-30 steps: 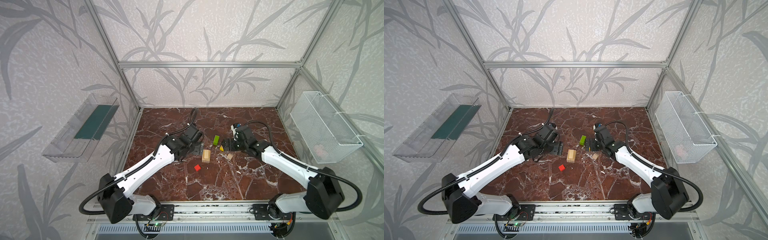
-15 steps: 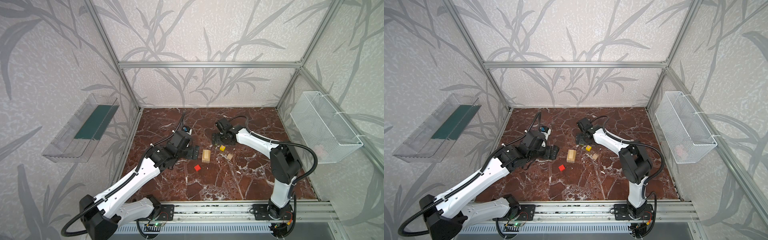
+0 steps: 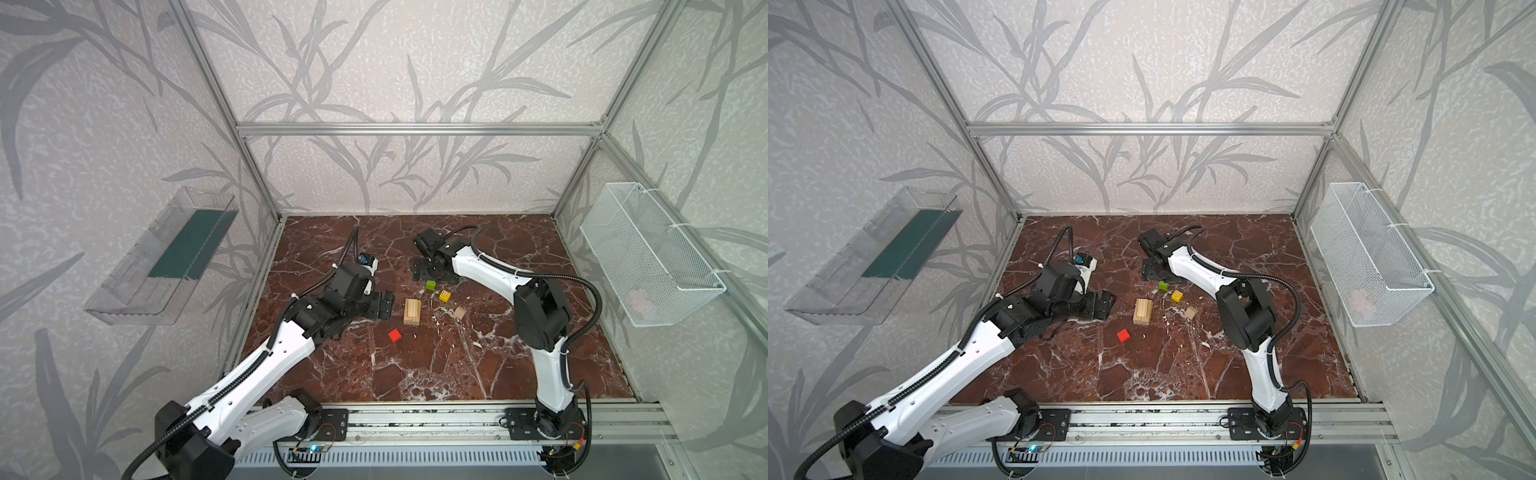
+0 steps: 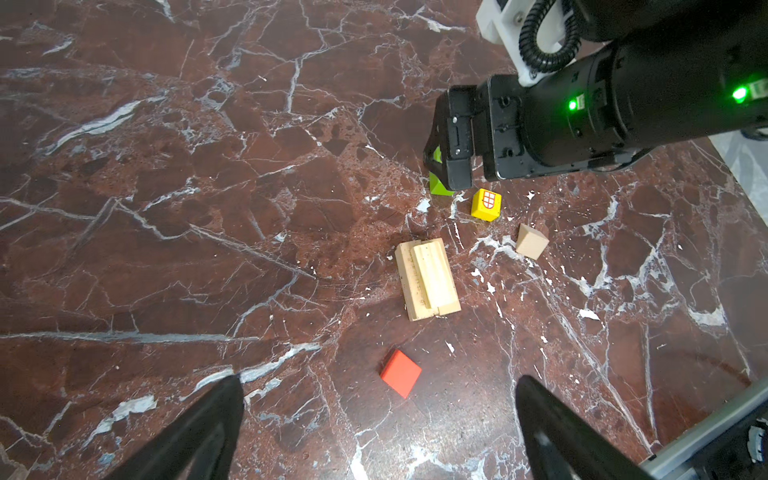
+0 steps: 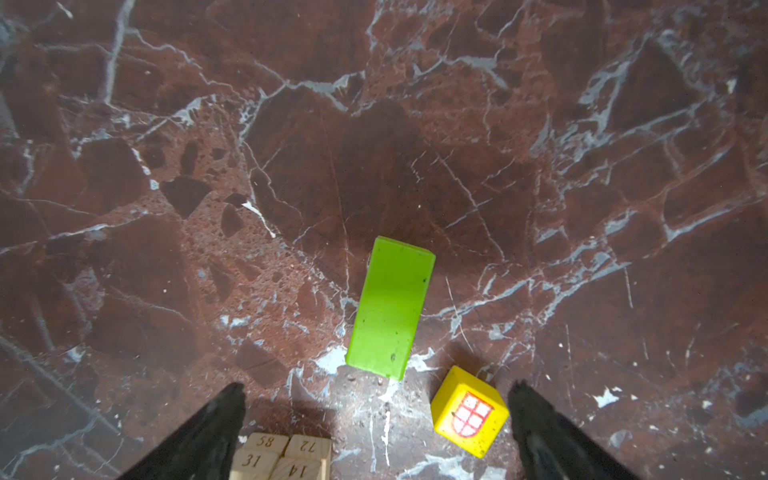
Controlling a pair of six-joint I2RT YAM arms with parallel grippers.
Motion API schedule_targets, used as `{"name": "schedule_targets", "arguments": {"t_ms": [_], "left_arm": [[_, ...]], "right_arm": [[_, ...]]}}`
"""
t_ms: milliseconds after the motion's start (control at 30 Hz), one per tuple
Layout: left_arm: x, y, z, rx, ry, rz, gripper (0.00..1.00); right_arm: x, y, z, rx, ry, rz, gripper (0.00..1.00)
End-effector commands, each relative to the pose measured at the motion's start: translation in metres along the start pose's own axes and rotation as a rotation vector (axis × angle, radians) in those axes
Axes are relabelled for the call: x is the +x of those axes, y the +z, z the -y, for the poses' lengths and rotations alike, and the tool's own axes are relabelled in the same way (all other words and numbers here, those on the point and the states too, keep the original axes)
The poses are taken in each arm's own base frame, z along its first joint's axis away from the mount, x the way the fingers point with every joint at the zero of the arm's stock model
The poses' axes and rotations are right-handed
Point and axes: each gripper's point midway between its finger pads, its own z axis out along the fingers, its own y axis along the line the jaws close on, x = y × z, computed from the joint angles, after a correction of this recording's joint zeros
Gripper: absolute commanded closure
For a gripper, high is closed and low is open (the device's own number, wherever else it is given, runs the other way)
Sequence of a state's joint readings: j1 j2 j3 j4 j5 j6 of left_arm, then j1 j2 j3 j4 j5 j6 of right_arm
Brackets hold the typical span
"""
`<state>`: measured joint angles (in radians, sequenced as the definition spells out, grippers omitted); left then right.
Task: Build the wood block tower
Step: 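Grasp the lime-green block with the right gripper and lift it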
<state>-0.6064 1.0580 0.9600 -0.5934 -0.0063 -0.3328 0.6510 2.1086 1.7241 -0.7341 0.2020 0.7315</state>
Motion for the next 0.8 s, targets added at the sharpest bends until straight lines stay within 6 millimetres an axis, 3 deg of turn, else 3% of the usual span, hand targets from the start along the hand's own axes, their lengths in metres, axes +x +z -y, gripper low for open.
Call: {"name": "schedule_targets", "arguments": {"t_ms": [0,333,633,767], "left_arm": [[-0.006,-0.002,0.0,0.014,-0.001,0.031,0.0],[-0.006,0.001,-0.005,-0.002,-0.011,0.026,0.0],[-0.008,0.001,-0.01,-0.014,-0.032,0.03,0.0],[-0.007,0.003,-0.011,-0.01,-0.04,0.021,0.01]], "right_arm": [[0.008,0.011,0.009,0.061,0.015,-0.031,0.05],[0.013,0.042,0.004,0.084,0.02,-0.081,0.2],[0.01,0.052,0.006,0.098,0.044,-0.071,0.38],[0.009,0.055,0.002,0.073,0.042,-0.077,0.41]]}}
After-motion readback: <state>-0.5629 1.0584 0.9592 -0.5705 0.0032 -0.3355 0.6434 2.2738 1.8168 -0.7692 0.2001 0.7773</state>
